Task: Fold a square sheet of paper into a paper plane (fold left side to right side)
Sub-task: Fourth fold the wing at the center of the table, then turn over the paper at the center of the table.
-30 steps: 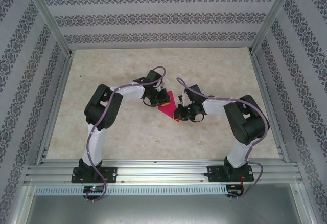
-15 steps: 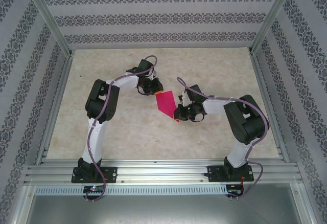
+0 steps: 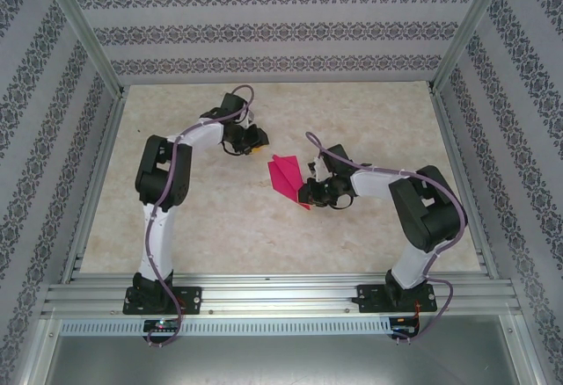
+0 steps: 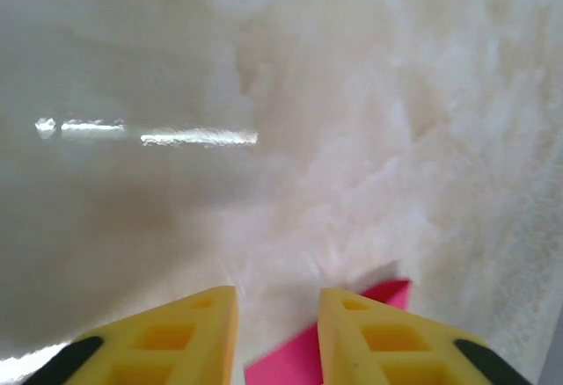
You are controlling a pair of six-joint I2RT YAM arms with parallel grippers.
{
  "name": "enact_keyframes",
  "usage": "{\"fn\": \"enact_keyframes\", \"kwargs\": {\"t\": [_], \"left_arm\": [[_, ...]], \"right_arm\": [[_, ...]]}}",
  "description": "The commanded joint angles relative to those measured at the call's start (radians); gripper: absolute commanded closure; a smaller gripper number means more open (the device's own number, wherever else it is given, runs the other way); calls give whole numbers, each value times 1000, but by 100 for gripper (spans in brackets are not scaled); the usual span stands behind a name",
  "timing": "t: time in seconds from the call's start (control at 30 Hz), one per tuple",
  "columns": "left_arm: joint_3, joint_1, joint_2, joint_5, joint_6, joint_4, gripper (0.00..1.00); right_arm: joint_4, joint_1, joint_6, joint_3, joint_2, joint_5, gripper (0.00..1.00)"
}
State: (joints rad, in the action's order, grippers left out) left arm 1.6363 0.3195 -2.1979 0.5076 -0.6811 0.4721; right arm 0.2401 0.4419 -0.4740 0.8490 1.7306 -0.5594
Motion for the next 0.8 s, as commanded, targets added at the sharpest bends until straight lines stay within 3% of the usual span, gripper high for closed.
{"fn": "enact_keyframes", "kwargs": {"t": [0.0, 0.17, 0.3, 0.5, 0.77], "left_arm": [[-101, -6, 174, 15, -3, -59, 63], [-329, 17, 317, 52, -98, -222, 53], [-450, 73, 334, 97, -196, -395, 51], [-444, 152, 236, 128, -263, -501, 52], [-355, 180, 142, 130, -241, -441, 55]], "right_arm": [[10, -24, 12, 45, -109, 45, 72], [-33, -85, 8, -1, -251, 118, 60], [-98, -135, -9, -81, -331, 112, 54], [-181, -183, -55, -172, -383, 85, 48], [-232, -219, -91, -213, -420, 53, 44]]}}
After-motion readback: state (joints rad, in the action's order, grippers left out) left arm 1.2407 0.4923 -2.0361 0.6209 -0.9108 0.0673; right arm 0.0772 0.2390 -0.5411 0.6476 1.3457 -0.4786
